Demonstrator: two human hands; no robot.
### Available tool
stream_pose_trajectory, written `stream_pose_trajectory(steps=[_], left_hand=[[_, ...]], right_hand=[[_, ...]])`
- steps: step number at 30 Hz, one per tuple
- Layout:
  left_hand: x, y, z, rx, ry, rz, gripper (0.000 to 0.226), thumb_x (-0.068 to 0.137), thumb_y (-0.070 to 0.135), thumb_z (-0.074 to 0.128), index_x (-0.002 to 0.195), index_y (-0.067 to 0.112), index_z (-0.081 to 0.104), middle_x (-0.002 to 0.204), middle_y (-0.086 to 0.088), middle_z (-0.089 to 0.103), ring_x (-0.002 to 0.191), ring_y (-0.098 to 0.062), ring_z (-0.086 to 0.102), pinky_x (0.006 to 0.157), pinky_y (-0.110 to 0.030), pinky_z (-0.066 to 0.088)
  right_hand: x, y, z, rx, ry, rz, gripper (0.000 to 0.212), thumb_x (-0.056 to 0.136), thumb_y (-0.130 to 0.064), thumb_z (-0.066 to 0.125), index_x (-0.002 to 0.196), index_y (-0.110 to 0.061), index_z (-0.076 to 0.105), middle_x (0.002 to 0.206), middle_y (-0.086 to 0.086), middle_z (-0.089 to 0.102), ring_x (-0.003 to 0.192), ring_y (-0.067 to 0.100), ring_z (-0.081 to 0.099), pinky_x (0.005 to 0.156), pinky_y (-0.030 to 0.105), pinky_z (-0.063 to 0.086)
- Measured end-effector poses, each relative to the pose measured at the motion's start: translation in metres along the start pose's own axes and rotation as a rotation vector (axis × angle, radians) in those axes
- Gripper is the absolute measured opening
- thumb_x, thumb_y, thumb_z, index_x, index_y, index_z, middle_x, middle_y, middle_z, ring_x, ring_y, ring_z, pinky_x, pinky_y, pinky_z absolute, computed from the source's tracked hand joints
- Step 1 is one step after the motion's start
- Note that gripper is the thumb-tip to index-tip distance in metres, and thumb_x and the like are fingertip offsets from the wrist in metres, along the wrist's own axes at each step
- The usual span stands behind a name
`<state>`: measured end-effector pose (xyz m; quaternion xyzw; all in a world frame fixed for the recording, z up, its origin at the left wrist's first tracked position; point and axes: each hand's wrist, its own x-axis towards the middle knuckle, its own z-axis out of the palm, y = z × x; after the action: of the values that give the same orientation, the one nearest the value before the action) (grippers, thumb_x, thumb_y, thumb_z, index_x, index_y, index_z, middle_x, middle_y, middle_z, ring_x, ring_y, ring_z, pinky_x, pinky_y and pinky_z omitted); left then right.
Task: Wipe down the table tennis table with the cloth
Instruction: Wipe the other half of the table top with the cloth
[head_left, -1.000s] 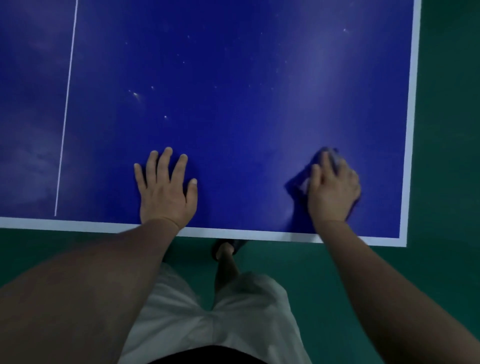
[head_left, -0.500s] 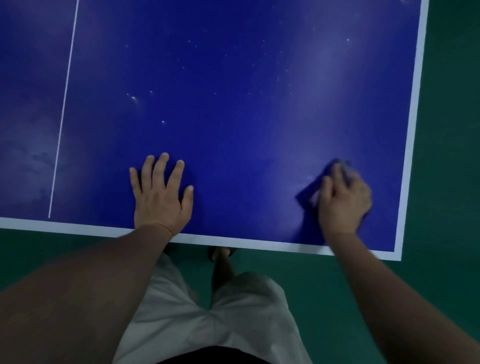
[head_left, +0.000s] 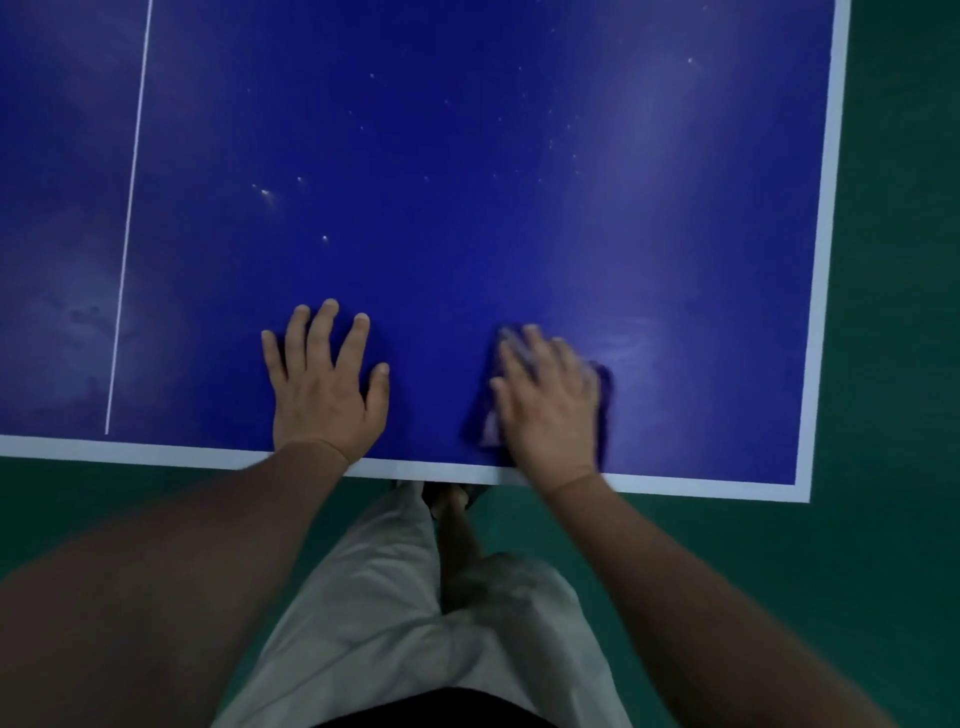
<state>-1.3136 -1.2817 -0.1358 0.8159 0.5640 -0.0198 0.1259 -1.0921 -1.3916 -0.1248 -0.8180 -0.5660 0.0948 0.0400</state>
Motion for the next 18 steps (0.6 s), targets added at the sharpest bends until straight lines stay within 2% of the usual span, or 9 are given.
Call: stream_pose_trajectory(steps=[2, 4, 7, 8, 9, 11, 13, 15, 18], left_hand=[[0.000, 0.001, 0.000, 0.015, -0.006, 0.001, 0.063, 0.097, 0.051, 0.029, 0.151, 0.018, 0.038, 0.160, -0.013, 0.026, 0.150, -0.036, 0.014, 0.120, -0.064, 0.006], [-0.001, 0.002, -0.002, 0.014, -0.017, 0.002, 0.064, 0.098, 0.050, 0.029, 0.152, 0.017, 0.037, 0.160, -0.013, 0.025, 0.151, -0.036, 0.013, 0.121, -0.064, 0.005], [-0.002, 0.001, -0.004, -0.013, -0.014, 0.044, 0.062, 0.098, 0.047, 0.032, 0.150, 0.014, 0.039, 0.161, -0.014, 0.026, 0.151, -0.034, 0.014, 0.122, -0.060, 0.005], [-0.002, 0.000, -0.005, -0.026, -0.013, 0.070, 0.061, 0.098, 0.045, 0.034, 0.149, 0.013, 0.041, 0.161, -0.013, 0.027, 0.151, -0.032, 0.015, 0.123, -0.058, 0.006], [-0.004, 0.000, -0.005, -0.039, -0.011, 0.085, 0.061, 0.097, 0.044, 0.035, 0.149, 0.012, 0.042, 0.160, -0.013, 0.028, 0.151, -0.031, 0.017, 0.123, -0.057, 0.007], [-0.003, 0.002, -0.006, -0.063, 0.009, 0.097, 0.060, 0.096, 0.044, 0.036, 0.147, 0.012, 0.044, 0.159, -0.013, 0.031, 0.150, -0.030, 0.020, 0.123, -0.056, 0.009], [-0.003, 0.001, -0.007, -0.092, 0.009, 0.091, 0.060, 0.096, 0.045, 0.035, 0.146, 0.013, 0.044, 0.158, -0.013, 0.032, 0.149, -0.030, 0.020, 0.124, -0.055, 0.008], [-0.002, -0.001, -0.008, -0.125, 0.006, 0.087, 0.061, 0.095, 0.046, 0.036, 0.146, 0.014, 0.044, 0.159, -0.011, 0.031, 0.150, -0.029, 0.018, 0.124, -0.054, 0.006], [-0.002, -0.006, -0.010, -0.158, -0.036, 0.127, 0.066, 0.093, 0.048, 0.037, 0.148, 0.014, 0.042, 0.160, -0.011, 0.027, 0.151, -0.028, 0.014, 0.124, -0.054, 0.003]], right_hand=[[0.003, 0.054, -0.012, -0.032, 0.004, 0.181, 0.048, 0.105, -0.040, 0.041, 0.146, -0.020, 0.054, 0.154, 0.009, 0.046, 0.139, 0.037, 0.044, 0.110, 0.053, 0.036], [0.011, 0.090, -0.026, -0.015, 0.011, 0.397, 0.050, 0.107, -0.041, 0.035, 0.151, -0.021, 0.046, 0.161, 0.008, 0.036, 0.146, 0.036, 0.031, 0.118, 0.054, 0.025], [0.033, 0.066, -0.022, 0.039, 0.084, 0.700, 0.049, 0.108, -0.039, 0.034, 0.153, -0.023, 0.042, 0.163, 0.006, 0.030, 0.148, 0.032, 0.027, 0.121, 0.054, 0.017], [0.037, 0.041, -0.019, 0.049, 0.092, 0.692, 0.049, 0.107, -0.037, 0.037, 0.152, -0.021, 0.045, 0.162, 0.007, 0.033, 0.145, 0.033, 0.032, 0.120, 0.054, 0.019], [0.034, 0.011, -0.014, 0.055, 0.087, 0.596, 0.048, 0.105, -0.036, 0.040, 0.149, -0.019, 0.048, 0.160, 0.009, 0.037, 0.141, 0.034, 0.038, 0.117, 0.053, 0.023], [0.016, -0.049, -0.002, 0.042, 0.050, 0.306, 0.049, 0.102, -0.037, 0.040, 0.146, -0.020, 0.053, 0.155, 0.009, 0.045, 0.135, 0.033, 0.046, 0.114, 0.054, 0.030], [-0.011, -0.085, 0.004, 0.031, -0.013, 0.115, 0.049, 0.102, -0.041, 0.037, 0.145, -0.024, 0.054, 0.153, 0.003, 0.048, 0.135, 0.028, 0.049, 0.113, 0.052, 0.033], [-0.018, -0.075, 0.003, 0.045, -0.031, 0.043, 0.048, 0.102, -0.043, 0.039, 0.144, -0.028, 0.055, 0.151, 0.001, 0.051, 0.134, 0.026, 0.051, 0.112, 0.049, 0.036], [-0.017, 0.002, -0.009, -0.024, -0.038, 0.059, 0.046, 0.103, -0.040, 0.043, 0.144, -0.024, 0.055, 0.149, 0.006, 0.053, 0.132, 0.032, 0.053, 0.109, 0.048, 0.040]])
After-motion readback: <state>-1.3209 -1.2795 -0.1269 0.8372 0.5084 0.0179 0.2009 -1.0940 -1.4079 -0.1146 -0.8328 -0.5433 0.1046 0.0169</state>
